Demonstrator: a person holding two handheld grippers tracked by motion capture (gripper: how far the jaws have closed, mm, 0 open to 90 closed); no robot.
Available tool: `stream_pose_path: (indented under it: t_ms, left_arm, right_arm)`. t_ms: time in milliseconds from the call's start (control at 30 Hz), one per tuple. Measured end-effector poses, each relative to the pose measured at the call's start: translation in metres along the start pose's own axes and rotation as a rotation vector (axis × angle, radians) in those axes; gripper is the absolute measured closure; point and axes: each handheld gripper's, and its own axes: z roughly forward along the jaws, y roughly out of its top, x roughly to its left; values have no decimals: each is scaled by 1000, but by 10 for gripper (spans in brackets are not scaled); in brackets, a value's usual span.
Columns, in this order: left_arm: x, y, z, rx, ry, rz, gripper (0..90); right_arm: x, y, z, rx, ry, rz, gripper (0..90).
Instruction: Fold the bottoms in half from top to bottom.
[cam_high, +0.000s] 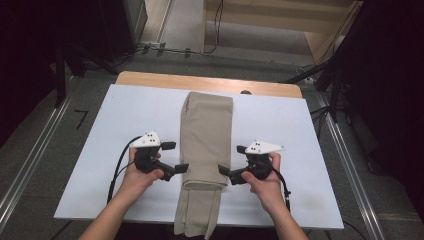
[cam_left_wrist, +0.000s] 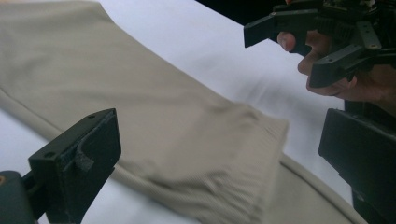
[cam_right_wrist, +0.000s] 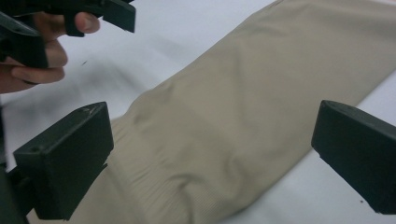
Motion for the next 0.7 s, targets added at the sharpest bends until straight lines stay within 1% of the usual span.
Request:
stream_pose_path:
  t_ms: [33,67,100,133,167,200,233,267,300,333,367,433,467,500,633,667,700]
  left_arm:
    - [-3,-8,-1,-9,-5,-14,0]
    - [-5,-15,1,4,-6,-26,10]
    - [-8,-21,3,36,0,-23,17]
    - [-12,-27,5,58,9,-18,17]
    - [-16,-32,6,70,17,-15,20]
    - [-19,-35,7,81,26,-13,30]
    - [-23,-38,8,87,35,-9,45]
    - [-26,-39,9,98,55,5,63]
    - [-30,-39,11,111,75,22,82]
    - [-34,-39,12,117,92,37,111]
    - [-36,-39,13,126,113,49,151]
    - [-38,-39,16,139,155,44,181]
    - [-38,-39,17,146,180,49,217]
    - [-38,-40,18,153,200,54,245]
    - [-39,-42,19,152,213,65,340]
    - [-38,-41,19,151,218,70,369]
    - [-37,-41,18,148,222,70,393]
  right_arm:
    - [4,-6,-1,1,7,0,0]
    - [7,-12,-3,4,13,-2,0]
    - [11,-19,-4,1,24,5,0]
    - [15,-26,-4,-1,36,14,0]
    - [18,-32,-3,21,43,13,0]
    - [21,-37,-1,48,38,-6,0]
    - [24,-42,-1,59,29,-9,0]
    - [26,-46,-1,63,29,-1,0]
    - [27,-48,-1,71,24,-2,0]
    - [30,-51,0,78,6,-6,18]
    - [32,-52,1,76,-5,-8,56]
    - [36,-54,3,91,-36,-14,97]
    - [38,-54,5,90,-63,-20,141]
    - [40,-54,6,88,-82,-21,151]
    - [42,-57,11,103,-165,-35,265]
    - [42,-58,11,103,-173,-34,299]
    - [41,-58,11,104,-167,-30,338]
